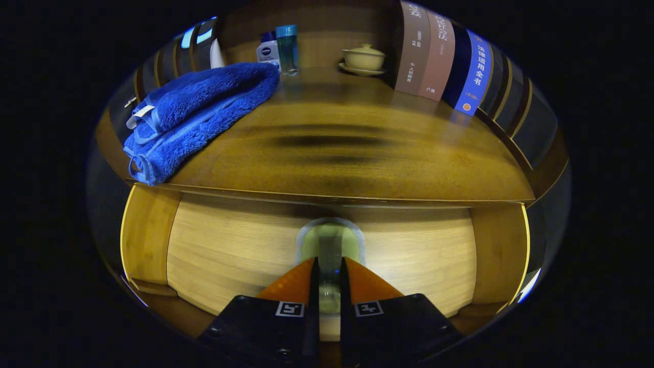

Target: Pull open the drawer, take out the items inside it, and place them on the countertop above the cabinet.

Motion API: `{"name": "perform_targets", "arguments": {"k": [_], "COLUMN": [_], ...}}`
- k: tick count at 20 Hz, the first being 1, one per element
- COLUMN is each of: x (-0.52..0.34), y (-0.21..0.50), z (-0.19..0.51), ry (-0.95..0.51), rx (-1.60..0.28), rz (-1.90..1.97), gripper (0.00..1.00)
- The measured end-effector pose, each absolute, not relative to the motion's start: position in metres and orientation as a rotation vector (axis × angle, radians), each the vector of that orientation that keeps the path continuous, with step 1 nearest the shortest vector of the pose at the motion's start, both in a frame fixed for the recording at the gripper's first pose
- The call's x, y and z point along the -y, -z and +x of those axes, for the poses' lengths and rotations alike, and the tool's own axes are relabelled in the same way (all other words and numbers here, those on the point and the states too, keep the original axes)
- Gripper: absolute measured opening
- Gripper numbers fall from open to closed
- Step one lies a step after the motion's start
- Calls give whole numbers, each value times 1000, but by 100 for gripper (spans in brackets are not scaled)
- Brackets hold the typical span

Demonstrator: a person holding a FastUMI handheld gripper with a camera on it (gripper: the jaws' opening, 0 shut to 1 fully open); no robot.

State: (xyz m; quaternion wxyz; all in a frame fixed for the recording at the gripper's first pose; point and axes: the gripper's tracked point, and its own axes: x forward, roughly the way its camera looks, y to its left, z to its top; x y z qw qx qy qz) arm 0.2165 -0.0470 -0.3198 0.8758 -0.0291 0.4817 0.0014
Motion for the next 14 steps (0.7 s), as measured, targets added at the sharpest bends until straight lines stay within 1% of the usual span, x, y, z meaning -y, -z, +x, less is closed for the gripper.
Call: {"name": "perform_targets", "arguments": {"k": [2,7,14], "x": [51,48,21], "y": [317,296,240], "z": [216,207,181], "ry": [23,9,-93], "rx": [-1005,-979,-920], "rz": [-40,-2,23], "gripper": [21,21,20]}}
